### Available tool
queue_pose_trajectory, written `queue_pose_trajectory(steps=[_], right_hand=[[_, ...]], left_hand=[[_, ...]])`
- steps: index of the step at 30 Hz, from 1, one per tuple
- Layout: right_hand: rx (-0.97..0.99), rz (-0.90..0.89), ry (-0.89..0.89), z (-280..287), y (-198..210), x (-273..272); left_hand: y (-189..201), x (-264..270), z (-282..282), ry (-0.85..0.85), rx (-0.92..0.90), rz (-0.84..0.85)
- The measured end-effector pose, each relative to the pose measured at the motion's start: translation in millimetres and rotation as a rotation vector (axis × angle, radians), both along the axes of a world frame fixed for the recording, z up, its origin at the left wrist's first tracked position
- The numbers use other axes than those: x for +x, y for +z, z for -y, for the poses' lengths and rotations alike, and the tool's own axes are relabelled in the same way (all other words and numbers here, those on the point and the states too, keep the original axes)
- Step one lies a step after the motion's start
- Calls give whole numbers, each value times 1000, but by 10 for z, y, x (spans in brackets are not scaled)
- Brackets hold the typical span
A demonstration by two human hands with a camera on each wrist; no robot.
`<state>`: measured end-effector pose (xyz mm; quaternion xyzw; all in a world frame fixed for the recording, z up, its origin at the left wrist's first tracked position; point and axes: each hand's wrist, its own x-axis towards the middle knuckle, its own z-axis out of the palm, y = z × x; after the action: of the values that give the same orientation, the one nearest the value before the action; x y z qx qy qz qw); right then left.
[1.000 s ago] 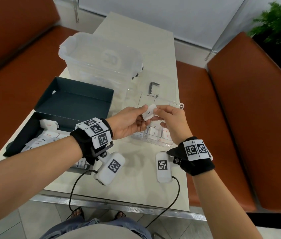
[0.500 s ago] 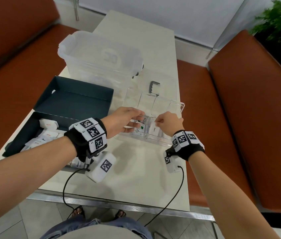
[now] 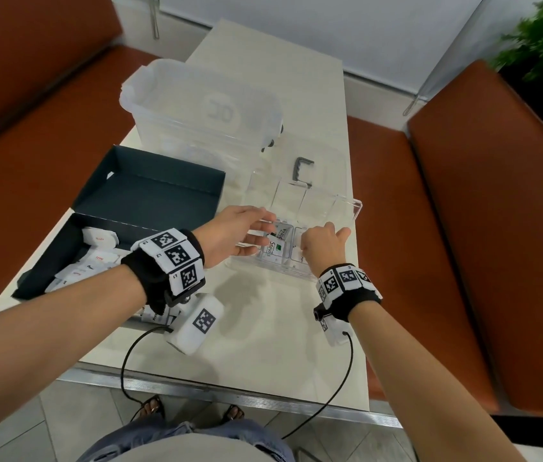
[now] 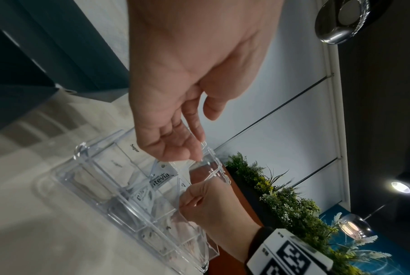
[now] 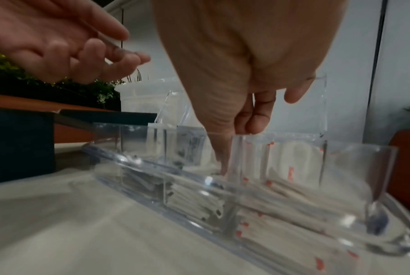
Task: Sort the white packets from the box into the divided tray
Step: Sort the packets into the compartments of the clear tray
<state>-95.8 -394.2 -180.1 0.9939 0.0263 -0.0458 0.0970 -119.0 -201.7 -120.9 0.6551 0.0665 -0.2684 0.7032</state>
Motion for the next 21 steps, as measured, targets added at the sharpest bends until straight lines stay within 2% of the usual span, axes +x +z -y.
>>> queue_pose_trajectory(steps=[4,7,11,16,21], right_hand=[[-12,-20,5,-16,43,-19],[17,52,-10,-41,168,-54],[299,155,-2,-186,487,-122],[637,-70,199,-660,843,-182],[736,-243,394,-1435,854,-248]], left_hand=[[18,-15,-13,-4,2,8],[49,-24,-75,-13,31,35],[131,-37,-291,-56,108,82],[298,-48,-808,-117,252,170],[316,-99,-1499,-85,471,286]])
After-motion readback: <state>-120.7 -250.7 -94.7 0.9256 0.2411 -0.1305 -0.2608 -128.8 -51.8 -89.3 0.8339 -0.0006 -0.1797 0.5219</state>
